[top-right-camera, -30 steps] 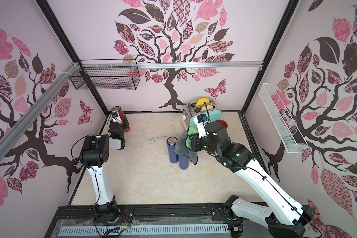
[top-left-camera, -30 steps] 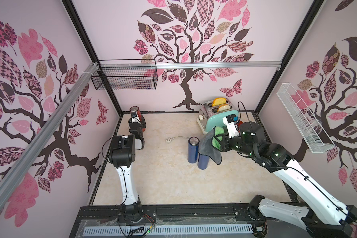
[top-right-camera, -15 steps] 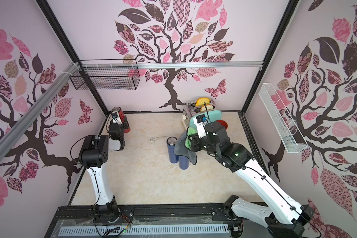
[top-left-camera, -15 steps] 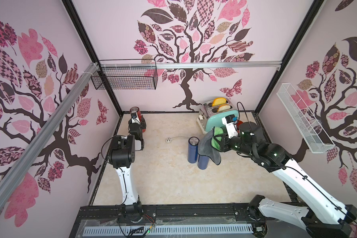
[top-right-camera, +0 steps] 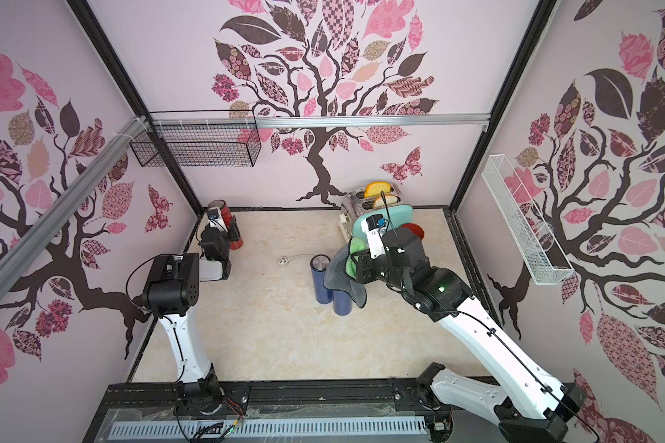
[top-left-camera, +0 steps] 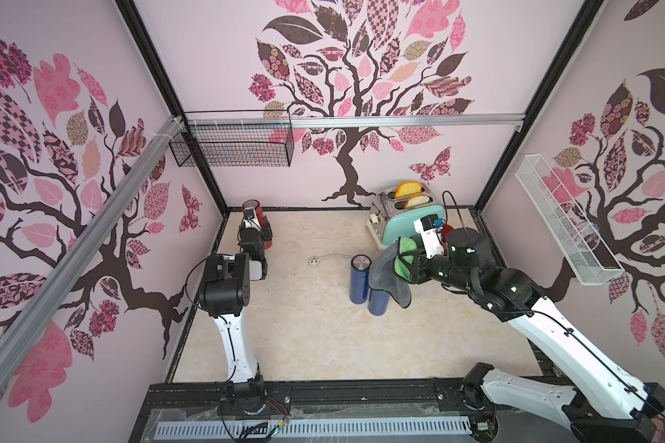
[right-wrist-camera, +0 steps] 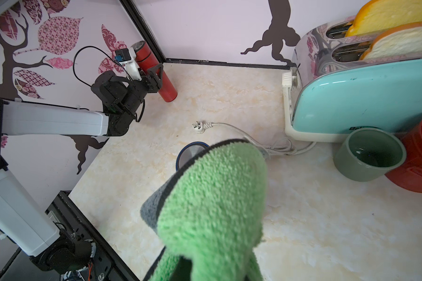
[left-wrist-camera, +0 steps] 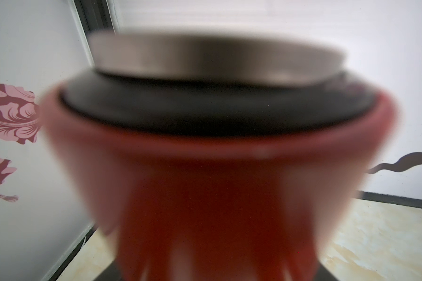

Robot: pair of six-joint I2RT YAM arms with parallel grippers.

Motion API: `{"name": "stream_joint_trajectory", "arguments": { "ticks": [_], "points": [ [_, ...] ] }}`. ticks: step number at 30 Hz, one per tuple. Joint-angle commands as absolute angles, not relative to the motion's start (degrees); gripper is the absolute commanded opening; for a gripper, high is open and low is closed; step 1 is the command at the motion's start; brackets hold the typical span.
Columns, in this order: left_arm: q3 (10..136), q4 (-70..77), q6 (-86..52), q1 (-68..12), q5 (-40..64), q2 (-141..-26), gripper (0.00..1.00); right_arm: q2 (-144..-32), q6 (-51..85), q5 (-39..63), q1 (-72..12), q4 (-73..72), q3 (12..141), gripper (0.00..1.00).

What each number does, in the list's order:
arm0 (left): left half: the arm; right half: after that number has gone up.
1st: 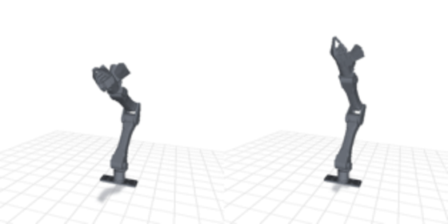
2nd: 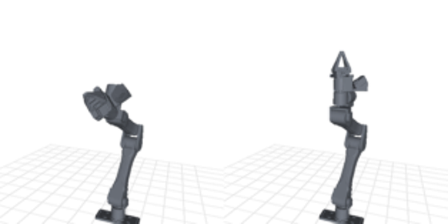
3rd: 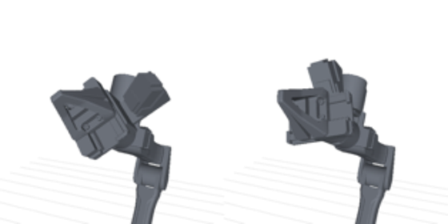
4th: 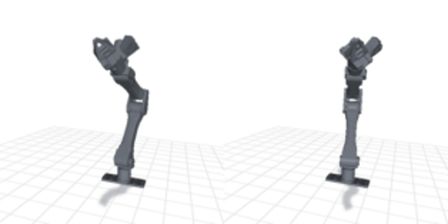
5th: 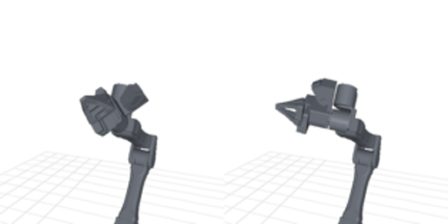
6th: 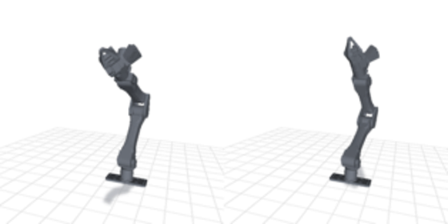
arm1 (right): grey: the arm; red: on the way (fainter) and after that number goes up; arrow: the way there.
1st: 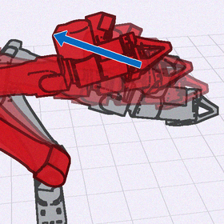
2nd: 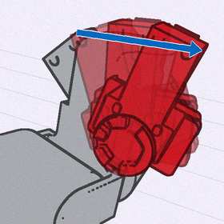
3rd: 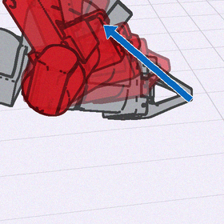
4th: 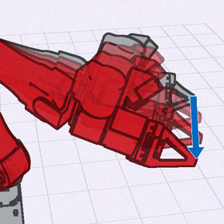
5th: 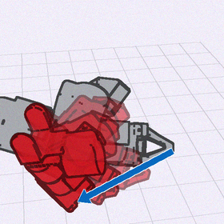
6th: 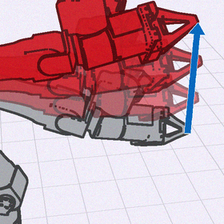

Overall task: Wipe the surface of the thermos
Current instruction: Place the thermos at the center of the board.

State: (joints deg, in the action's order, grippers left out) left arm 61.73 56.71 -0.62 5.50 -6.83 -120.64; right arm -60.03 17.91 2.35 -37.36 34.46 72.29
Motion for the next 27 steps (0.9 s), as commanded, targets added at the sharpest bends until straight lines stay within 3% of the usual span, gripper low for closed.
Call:
{"name": "stream_joint_trajectory", "arguments": {
  "ticks": [1,4,12,19,27],
  "points": [
    [61.0,53.9,-2.2,5.7,-8.7,-118.0,0.72,-59.1,18.3,3.1,-37.0,33.5,72.8,0.00],
    [59.9,54.8,-2.1,5.6,-9.3,-116.4,0.84,-58.7,18.5,3.5,-37.0,33.6,72.8,0.00],
    [55.2,55.1,-3.8,5.6,-9.4,-109.9,0.93,-58.0,19.5,4.7,-37.0,33.9,72.5,0.00],
    [42.2,51.3,-11.7,3.3,-11.4,-96.0,0.96,-57.0,21.3,5.9,-37.0,32.9,72.4,0.00],
    [33.3,34.3,-8.4,-7.6,-15.2,-73.4,0.96,-55.8,22.5,7.9,-37.0,33.0,73.3,0.00]
  ]
}}
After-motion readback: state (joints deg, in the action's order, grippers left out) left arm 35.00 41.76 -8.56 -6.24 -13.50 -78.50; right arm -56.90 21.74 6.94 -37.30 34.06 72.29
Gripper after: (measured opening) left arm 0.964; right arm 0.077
